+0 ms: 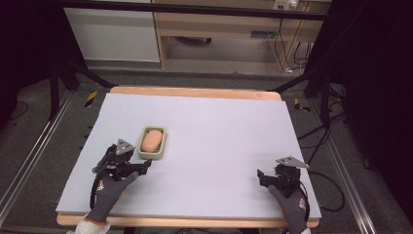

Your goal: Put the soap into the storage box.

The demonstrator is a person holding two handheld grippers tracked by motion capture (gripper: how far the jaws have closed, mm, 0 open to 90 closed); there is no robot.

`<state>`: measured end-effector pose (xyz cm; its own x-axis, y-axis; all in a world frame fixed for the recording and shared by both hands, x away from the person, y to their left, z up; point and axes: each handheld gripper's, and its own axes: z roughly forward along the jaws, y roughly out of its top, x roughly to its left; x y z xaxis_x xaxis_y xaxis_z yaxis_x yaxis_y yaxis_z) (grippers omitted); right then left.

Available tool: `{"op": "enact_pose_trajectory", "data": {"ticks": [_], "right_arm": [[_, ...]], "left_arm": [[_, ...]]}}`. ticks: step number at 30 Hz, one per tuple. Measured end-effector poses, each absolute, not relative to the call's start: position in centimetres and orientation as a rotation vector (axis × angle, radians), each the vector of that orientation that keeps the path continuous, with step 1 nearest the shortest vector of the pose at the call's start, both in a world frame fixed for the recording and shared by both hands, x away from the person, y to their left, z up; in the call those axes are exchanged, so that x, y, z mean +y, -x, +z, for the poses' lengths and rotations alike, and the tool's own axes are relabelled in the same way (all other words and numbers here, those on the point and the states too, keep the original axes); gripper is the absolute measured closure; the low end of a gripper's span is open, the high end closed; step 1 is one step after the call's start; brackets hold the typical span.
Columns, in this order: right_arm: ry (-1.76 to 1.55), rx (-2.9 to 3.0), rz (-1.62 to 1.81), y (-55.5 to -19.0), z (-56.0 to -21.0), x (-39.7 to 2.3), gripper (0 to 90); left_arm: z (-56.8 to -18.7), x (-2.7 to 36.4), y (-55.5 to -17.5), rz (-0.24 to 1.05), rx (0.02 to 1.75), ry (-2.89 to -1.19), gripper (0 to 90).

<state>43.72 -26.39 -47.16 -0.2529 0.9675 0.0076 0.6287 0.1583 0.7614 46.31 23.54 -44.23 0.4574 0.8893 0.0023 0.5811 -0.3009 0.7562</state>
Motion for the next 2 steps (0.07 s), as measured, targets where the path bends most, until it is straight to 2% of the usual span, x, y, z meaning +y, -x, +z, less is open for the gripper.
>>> {"op": "enact_pose_trajectory", "data": {"ticks": [2], "right_arm": [[-1.511, 1.950, 0.906, -43.72, -47.15, -26.38, 8.9]], "left_arm": [[-44.52, 24.11, -46.24, 0.562, 1.248, -1.995, 21.5]]}}
